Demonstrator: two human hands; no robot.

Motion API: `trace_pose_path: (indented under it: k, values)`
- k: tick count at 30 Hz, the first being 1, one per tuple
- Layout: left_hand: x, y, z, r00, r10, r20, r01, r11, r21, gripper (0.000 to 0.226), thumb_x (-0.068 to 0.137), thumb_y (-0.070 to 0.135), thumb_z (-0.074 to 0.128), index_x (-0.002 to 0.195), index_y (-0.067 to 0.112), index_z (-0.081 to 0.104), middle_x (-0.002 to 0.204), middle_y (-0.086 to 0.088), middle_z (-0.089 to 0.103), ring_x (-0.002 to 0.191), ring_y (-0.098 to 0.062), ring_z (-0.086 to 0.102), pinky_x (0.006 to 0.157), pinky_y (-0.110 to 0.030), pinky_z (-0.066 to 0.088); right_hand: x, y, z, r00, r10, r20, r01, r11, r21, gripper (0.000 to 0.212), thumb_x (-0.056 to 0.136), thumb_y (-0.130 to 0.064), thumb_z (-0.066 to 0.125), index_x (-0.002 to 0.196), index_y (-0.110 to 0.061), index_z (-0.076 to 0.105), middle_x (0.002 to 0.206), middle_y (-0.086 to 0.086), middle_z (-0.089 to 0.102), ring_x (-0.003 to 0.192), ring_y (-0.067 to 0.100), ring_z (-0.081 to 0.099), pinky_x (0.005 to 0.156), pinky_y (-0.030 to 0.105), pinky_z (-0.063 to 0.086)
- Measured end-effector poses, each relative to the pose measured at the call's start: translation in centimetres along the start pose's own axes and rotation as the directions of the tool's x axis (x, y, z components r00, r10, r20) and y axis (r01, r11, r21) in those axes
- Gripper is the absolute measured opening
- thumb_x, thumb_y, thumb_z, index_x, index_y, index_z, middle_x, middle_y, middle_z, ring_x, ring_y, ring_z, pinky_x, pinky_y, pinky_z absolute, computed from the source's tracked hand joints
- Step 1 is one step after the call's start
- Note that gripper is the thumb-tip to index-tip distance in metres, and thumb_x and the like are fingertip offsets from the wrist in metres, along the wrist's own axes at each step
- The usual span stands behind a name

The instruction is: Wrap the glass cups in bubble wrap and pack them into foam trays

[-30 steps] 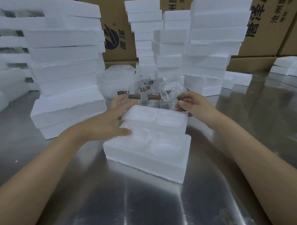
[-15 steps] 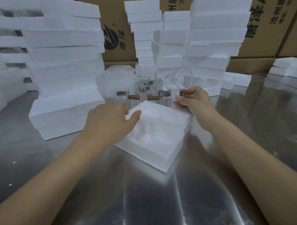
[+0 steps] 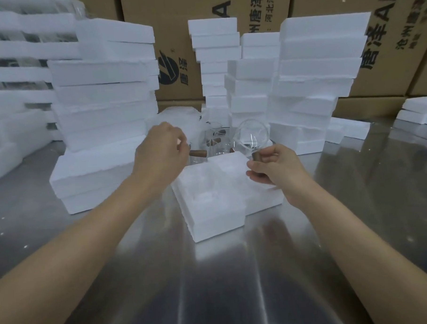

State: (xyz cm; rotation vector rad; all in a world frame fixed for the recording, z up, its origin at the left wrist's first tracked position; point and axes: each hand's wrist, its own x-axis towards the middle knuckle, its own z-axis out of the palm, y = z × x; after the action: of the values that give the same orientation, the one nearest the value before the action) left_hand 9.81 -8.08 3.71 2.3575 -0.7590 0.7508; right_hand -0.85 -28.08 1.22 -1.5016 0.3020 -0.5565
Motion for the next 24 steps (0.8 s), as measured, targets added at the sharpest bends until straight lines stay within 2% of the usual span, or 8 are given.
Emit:
trace_pose_path:
  k: [2,4,8,11,16,19,21,24]
  values:
    - [3.9,0.7,1.3,0.999,-0.006,0.037,0.003,0.997,0.082,0.026,0.092,0.007,0.048,0.111,0.005,0.066,0.118,-0.011,0.058,0.111,-0.027,0.051,0.082,-0.037,0.044,-0.1,-0.1,0.2,0.999,0.021,0.027,-0.021,1.0,0.01,0.025,0.082,0.003,0.071,0.093,-0.007,0.051,0.09,0.009,0.058,0.081,0.028,0.064,0.06,0.021,0.057]
    - [7.2,1.2,3.2,0.99,-0.059,0.125,0.039,0.986,0.16,0.03,0.09,-0.001,0.046,0.116,-0.001,0.061,0.122,-0.016,0.057,0.114,-0.031,0.052,0.084,-0.036,0.044,-0.4,-0.3,0.4,0.998,0.048,0.044,-0.049,0.999,0.019,0.024,0.082,0.001,0.071,0.093,-0.007,0.052,0.093,0.009,0.058,0.08,0.028,0.066,0.059,0.02,0.056]
    - [10.6,0.1,7.7,0.949,-0.144,0.281,0.054,0.952,0.303,0.026,0.095,0.004,0.045,0.118,0.003,0.057,0.12,-0.013,0.059,0.111,-0.03,0.056,0.085,-0.032,0.043,-0.6,-0.4,0.7,0.995,0.076,0.061,-0.078,0.996,0.036,0.023,0.082,0.002,0.071,0.09,-0.007,0.052,0.095,0.011,0.059,0.088,0.032,0.067,0.058,0.02,0.056]
    - [10.8,-1.5,9.6,0.936,-0.218,0.275,0.114,0.93,0.35,0.022,0.093,0.003,0.05,0.112,0.006,0.059,0.115,-0.012,0.061,0.107,-0.029,0.059,0.081,-0.03,0.041,-0.4,-0.6,0.6,0.994,0.077,0.076,-0.079,0.996,0.032,0.022,0.083,0.001,0.07,0.093,-0.007,0.053,0.096,0.012,0.06,0.087,0.033,0.07,0.061,0.022,0.058]
    - [12.0,-2.7,10.0,0.977,-0.197,0.076,0.185,0.972,0.145,0.01,0.093,0.005,0.059,0.092,0.007,0.069,0.098,-0.004,0.068,0.089,-0.024,0.062,0.07,-0.028,0.041,-0.5,-0.7,0.6,0.994,0.062,0.085,-0.063,0.998,0.013,0.022,0.083,-0.001,0.071,0.097,-0.007,0.054,0.093,0.008,0.06,0.077,0.027,0.072,0.064,0.021,0.058]
    - [12.7,-2.2,8.7,0.98,-0.195,-0.04,0.192,0.979,-0.062,0.019,0.095,0.004,0.052,0.079,0.014,0.055,0.083,-0.003,0.057,0.071,-0.013,0.051,0.071,-0.025,0.035,-0.6,-0.7,0.7,0.995,0.059,0.08,-0.06,0.998,0.012,0.022,0.083,-0.001,0.071,0.096,-0.007,0.054,0.093,0.007,0.06,0.074,0.025,0.073,0.066,0.022,0.059]
    - [12.9,-1.2,7.6,0.981,-0.149,-0.12,0.126,0.976,-0.178,0.019,0.092,-0.003,0.05,0.078,0.008,0.059,0.082,-0.006,0.054,0.077,-0.016,0.049,0.072,-0.028,0.037,-0.5,-0.8,0.7,0.996,0.063,0.063,-0.065,0.998,0.027,0.021,0.084,-0.001,0.07,0.098,-0.005,0.055,0.094,0.008,0.06,0.073,0.023,0.072,0.068,0.024,0.059]
    - [11.6,0.7,5.5,0.959,-0.062,-0.277,-0.047,0.928,-0.371,0.017,0.088,-0.005,0.056,0.093,-0.001,0.071,0.09,-0.009,0.067,0.086,-0.017,0.057,0.081,-0.028,0.049,-0.5,-1.1,0.5,0.997,0.067,0.036,-0.07,0.994,0.089,0.022,0.086,0.0,0.068,0.104,0.002,0.055,0.095,0.011,0.059,0.071,0.021,0.069,0.074,0.028,0.06]
